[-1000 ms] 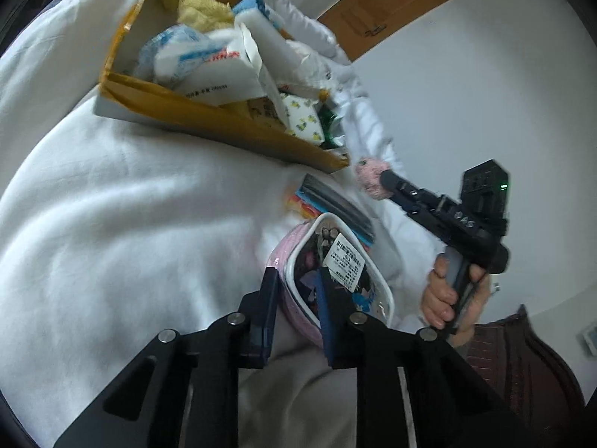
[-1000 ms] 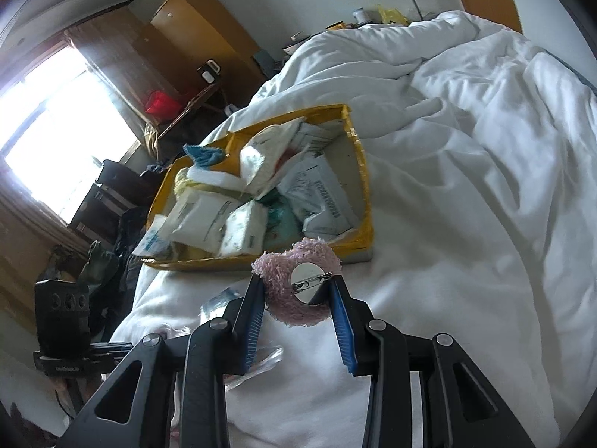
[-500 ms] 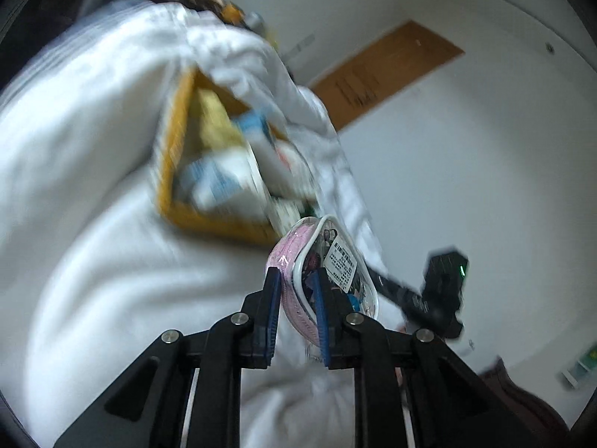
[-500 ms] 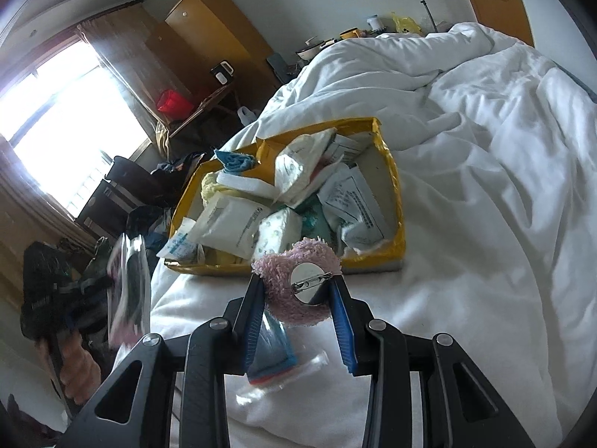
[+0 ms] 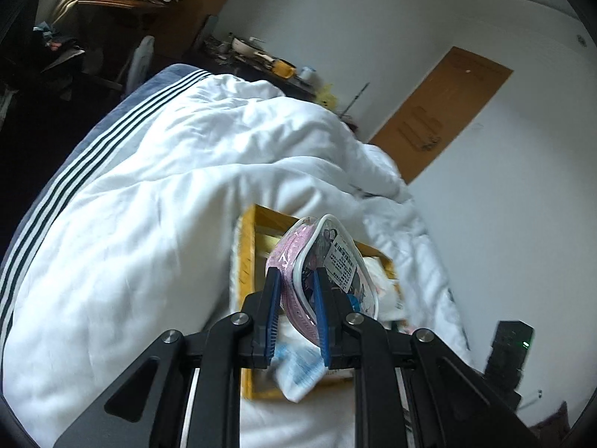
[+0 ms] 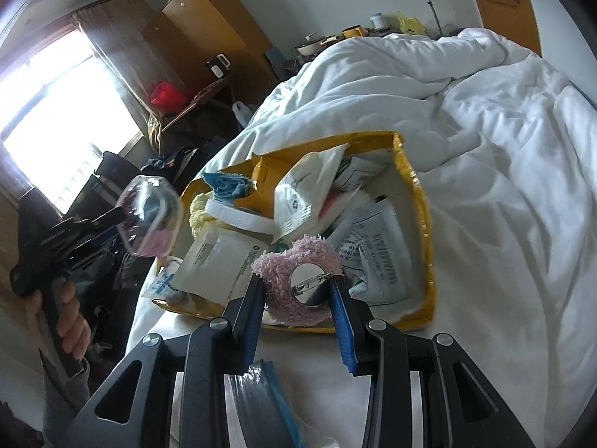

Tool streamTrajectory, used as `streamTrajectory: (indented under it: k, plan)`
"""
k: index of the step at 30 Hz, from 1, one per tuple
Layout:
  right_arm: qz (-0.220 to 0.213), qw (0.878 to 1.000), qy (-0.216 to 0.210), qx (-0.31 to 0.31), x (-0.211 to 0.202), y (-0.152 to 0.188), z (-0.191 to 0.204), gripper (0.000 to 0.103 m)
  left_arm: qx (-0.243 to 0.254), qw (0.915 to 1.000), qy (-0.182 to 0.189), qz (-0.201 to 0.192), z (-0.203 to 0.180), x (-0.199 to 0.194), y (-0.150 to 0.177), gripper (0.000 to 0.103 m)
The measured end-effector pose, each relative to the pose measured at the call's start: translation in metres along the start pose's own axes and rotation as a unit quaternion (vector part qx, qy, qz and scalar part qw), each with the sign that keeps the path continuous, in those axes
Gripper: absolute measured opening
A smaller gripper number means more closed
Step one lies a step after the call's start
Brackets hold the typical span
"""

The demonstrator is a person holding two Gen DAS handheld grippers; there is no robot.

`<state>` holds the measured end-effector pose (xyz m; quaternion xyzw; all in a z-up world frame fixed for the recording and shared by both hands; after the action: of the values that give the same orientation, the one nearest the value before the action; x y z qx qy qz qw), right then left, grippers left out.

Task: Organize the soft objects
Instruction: 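Place the pink pouch in the box with the left gripper while the right places the fluffy item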

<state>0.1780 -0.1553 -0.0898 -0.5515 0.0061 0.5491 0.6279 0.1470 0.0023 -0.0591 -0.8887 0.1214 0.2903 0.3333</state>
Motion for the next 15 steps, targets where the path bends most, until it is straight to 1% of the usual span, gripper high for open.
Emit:
streamTrajectory:
  k: [2, 5, 7, 8, 12, 15]
  plan:
    - [-0.002, 1.000, 0.004, -0.006, 0.005, 0.000, 0.003, 0.038, -0.007, 1.0000, -0.003, 0.004, 0.008, 0.008, -0.001, 0.017]
    - [-0.004, 0.999, 0.030, -0.013, 0.011, -0.001, -0.001, 0.038, -0.020, 0.9997, -0.008, 0.009, 0.017, 0.019, 0.000, 0.017]
    - [-0.001, 0.999, 0.031, -0.008, 0.016, 0.000, -0.004, 0.039, -0.019, 0.9997, -0.014, 0.010, 0.018, 0.020, 0.002, 0.017]
    - [0.001, 0.999, 0.032, -0.003, 0.018, 0.001, -0.007, 0.041, -0.017, 0.9996, -0.018, 0.009, 0.019, 0.022, 0.001, 0.017]
    - [0.004, 1.000, 0.026, 0.008, 0.022, 0.004, -0.010, 0.045, -0.014, 0.9995, -0.026, 0.006, 0.020, 0.028, -0.003, 0.017]
    - [0.006, 1.000, 0.020, 0.023, 0.023, 0.006, -0.011, 0.052, -0.017, 0.9994, -0.029, 0.008, 0.017, 0.034, -0.003, 0.017]
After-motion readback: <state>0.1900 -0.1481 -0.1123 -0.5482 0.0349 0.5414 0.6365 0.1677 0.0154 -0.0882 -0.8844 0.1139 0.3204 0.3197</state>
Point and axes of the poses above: each gripper's, at about its wrist camera, not at the fingertips, and x roughly the way its jaws point, z to its left, y to its underside, the point moved 10 cm from there along x, roughly the way its jaws point, and after that the axes turned 7 degrees about -x, right-handed, at the moved point
